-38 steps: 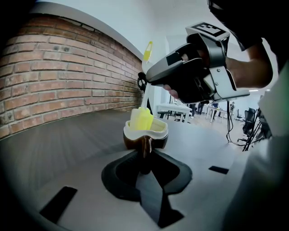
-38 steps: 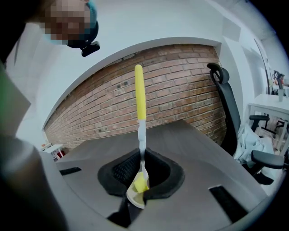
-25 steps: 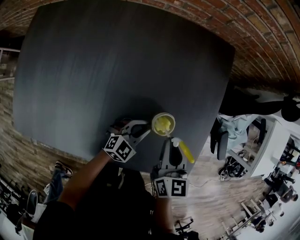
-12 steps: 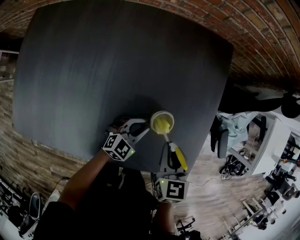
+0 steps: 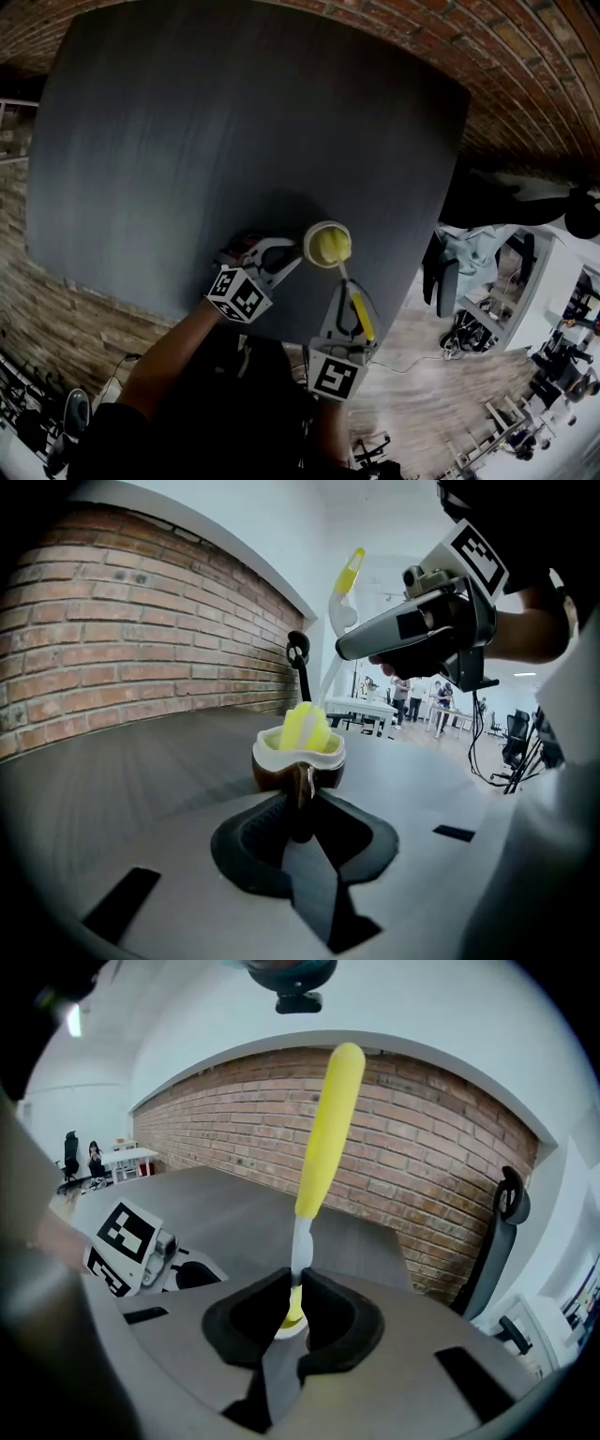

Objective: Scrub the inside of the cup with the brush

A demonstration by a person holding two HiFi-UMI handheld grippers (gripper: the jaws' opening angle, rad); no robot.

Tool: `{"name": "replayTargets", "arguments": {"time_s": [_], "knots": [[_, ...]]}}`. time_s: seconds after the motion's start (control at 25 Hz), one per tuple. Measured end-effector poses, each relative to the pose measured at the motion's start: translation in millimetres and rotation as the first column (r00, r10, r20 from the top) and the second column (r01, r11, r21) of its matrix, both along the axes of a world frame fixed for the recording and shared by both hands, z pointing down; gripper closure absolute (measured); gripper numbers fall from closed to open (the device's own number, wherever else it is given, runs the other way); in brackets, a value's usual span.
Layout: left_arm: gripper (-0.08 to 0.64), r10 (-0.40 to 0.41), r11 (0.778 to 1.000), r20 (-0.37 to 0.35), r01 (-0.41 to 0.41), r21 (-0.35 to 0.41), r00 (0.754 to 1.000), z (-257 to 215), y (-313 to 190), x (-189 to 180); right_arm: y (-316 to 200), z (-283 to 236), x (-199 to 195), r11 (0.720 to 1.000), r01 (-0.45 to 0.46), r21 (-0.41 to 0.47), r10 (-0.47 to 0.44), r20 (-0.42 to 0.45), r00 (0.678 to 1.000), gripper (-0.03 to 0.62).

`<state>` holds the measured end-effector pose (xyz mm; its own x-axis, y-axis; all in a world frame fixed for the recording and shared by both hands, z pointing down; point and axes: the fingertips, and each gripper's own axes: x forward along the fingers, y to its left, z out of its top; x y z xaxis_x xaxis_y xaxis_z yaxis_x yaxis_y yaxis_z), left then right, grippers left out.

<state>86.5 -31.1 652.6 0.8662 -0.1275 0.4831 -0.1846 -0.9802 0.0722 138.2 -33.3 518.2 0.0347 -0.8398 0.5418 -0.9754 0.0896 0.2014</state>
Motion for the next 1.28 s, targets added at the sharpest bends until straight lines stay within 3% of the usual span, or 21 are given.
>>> {"name": "replayTargets", "arguments": {"time_s": [0.24,0.44,0.56,0.72,0.88,1.28], "knots": [[0.479,0.005,1.000,0.000,-0.005,0.001,1.000,0,0,-2,-13,-3,-10,0.994,-0.035,0.099,0.026,0.097,0.995,0.540],[0.479,0.007,1.000,-0.002,-0.007,0.000,1.000,0,-1,-2,-22,-2,-15,0.991,-0.057,0.117,0.027,0.242,0.970,0.541],[0.480,0.008,1.000,-0.003,-0.008,-0.001,1.000,1,0,-5,-19,1,-19,0.993,-0.015,0.119,-0.017,0.265,0.964,0.541],[0.480,0.004,1.000,-0.005,-0.004,-0.004,1.000,1,0,-5,-12,3,-23,0.997,0.039,0.070,-0.058,0.288,0.956,0.541],[0.480,0.000,1.000,-0.006,0.000,-0.003,1.000,1,-1,-5,1,7,-23,0.998,0.061,-0.033,-0.049,0.288,0.956,0.541],[0.480,-0.002,1.000,-0.002,0.002,-0.013,1.000,2,0,-8,9,4,-23,0.988,0.085,-0.127,-0.052,0.242,0.969,0.541]]}}
